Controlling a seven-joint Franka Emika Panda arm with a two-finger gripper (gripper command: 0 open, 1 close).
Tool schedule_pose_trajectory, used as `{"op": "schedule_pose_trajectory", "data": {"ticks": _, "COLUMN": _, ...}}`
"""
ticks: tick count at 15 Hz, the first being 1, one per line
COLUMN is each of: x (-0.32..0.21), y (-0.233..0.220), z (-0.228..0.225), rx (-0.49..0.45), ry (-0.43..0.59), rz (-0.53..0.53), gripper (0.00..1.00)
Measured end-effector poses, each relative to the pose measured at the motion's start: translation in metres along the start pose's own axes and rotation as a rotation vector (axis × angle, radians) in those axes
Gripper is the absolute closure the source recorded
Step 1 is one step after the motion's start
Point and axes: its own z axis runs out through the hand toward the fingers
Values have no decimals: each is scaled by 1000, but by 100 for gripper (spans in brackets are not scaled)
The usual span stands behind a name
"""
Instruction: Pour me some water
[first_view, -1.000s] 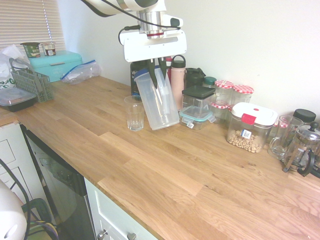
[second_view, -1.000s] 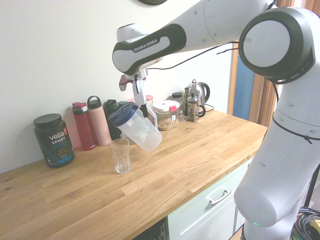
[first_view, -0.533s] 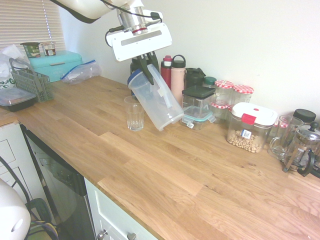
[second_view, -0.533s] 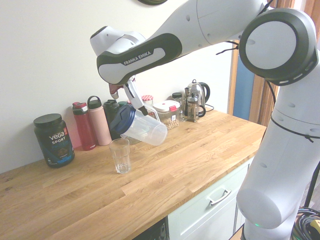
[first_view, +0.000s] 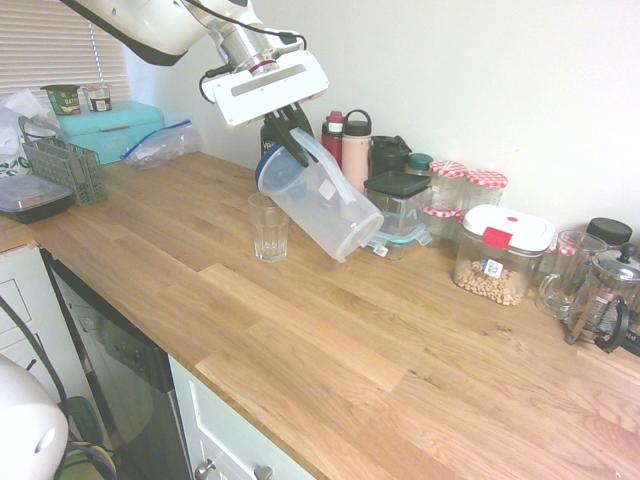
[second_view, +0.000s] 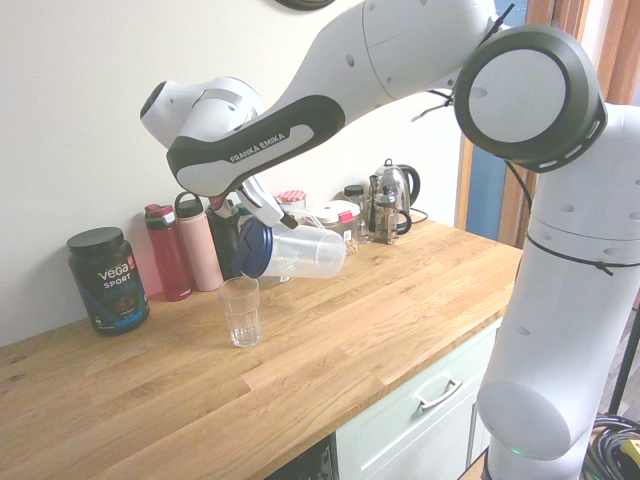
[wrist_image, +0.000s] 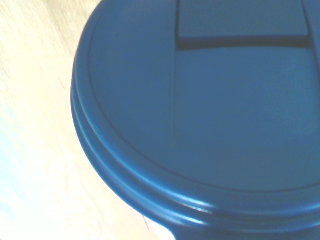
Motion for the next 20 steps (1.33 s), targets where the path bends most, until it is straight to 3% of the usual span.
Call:
{"op": "schedule_pose_trajectory", "data": {"ticks": 6, "x": 0, "y": 5, "z": -15, "rx": -29, "ry": 7, "rz": 15, "gripper": 100}}
{"op": "schedule_pose_trajectory", "data": {"ticks": 11, "x": -48, "y": 68, "z": -43, "rx": 168, "ry": 119, "rz": 194, "gripper": 100}}
{"op": "schedule_pose_trajectory", "data": {"ticks": 20, "x": -38, "y": 141, "z": 17, "rx": 523, "ry": 163, "rz": 607, "gripper": 100}}
